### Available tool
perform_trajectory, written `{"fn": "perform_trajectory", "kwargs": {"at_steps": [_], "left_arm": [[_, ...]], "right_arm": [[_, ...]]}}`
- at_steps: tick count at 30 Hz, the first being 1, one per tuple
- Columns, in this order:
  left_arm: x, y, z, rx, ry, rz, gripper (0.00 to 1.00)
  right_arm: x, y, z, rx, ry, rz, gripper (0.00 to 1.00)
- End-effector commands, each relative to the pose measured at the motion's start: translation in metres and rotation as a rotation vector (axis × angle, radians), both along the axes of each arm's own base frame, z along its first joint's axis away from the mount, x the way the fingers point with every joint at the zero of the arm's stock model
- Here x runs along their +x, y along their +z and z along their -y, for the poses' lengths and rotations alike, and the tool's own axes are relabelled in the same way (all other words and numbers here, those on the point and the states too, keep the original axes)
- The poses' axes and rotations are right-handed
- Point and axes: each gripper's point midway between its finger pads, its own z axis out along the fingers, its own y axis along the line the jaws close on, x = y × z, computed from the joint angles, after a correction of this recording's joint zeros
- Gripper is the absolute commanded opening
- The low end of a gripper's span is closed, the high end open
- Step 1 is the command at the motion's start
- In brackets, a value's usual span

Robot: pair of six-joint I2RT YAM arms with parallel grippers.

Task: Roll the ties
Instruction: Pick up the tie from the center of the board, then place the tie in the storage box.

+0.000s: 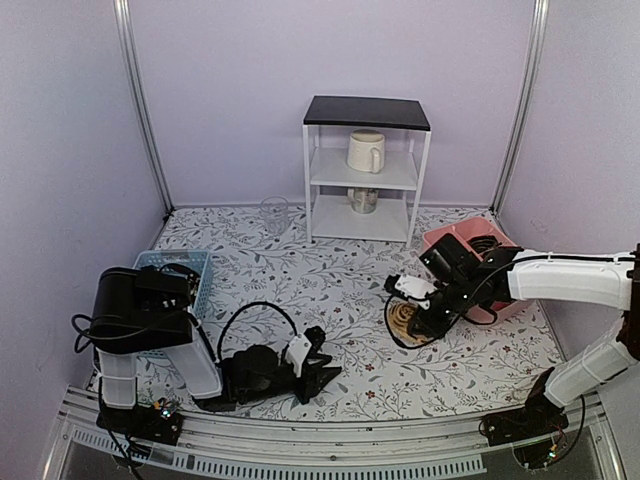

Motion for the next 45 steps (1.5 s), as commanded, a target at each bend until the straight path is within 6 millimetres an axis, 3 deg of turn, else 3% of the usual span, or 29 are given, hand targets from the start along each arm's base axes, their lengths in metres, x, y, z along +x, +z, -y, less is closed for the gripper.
{"fn": "perform_trajectory", "kwargs": {"at_steps": [1,7,14,16,18,23,27,31,36,45], "left_arm": [[0.006,0.019,-0.004,-0.058,0.029,0.016,0.35],[0.005,0.024,-0.011,-0.068,0.04,0.025,0.35],[0.005,0.022,-0.021,-0.065,0.059,0.023,0.35],[0.004,0.021,-0.023,-0.061,0.063,0.024,0.35],[0.005,0.035,-0.023,-0.093,0.067,0.035,0.35],[0.005,0.037,-0.024,-0.094,0.075,0.04,0.35],[0.006,0.039,-0.026,-0.095,0.082,0.045,0.35],[0.004,0.04,-0.026,-0.09,0.084,0.048,0.35],[0.001,0.039,-0.028,-0.081,0.088,0.047,0.35],[-0.003,0.037,-0.026,-0.063,0.09,0.05,0.34]], "right_arm": [[0.051,0.053,0.011,0.108,-0.305,0.163,0.22],[0.092,0.086,0.064,0.174,-0.714,0.217,0.21],[0.12,0.125,0.13,0.318,-1.106,0.218,0.25],[0.125,0.125,0.143,0.334,-1.163,0.216,0.25],[0.128,0.123,0.16,0.333,-1.234,0.223,0.26],[0.135,0.117,0.19,0.403,-1.426,0.182,0.3],[0.136,0.109,0.194,0.44,-1.512,0.114,0.28],[0.139,0.102,0.185,0.537,-1.546,0.024,0.28],[0.145,0.104,0.18,0.639,-1.572,0.013,0.28],[0.146,0.084,0.177,0.753,-1.633,-0.053,0.27]]}}
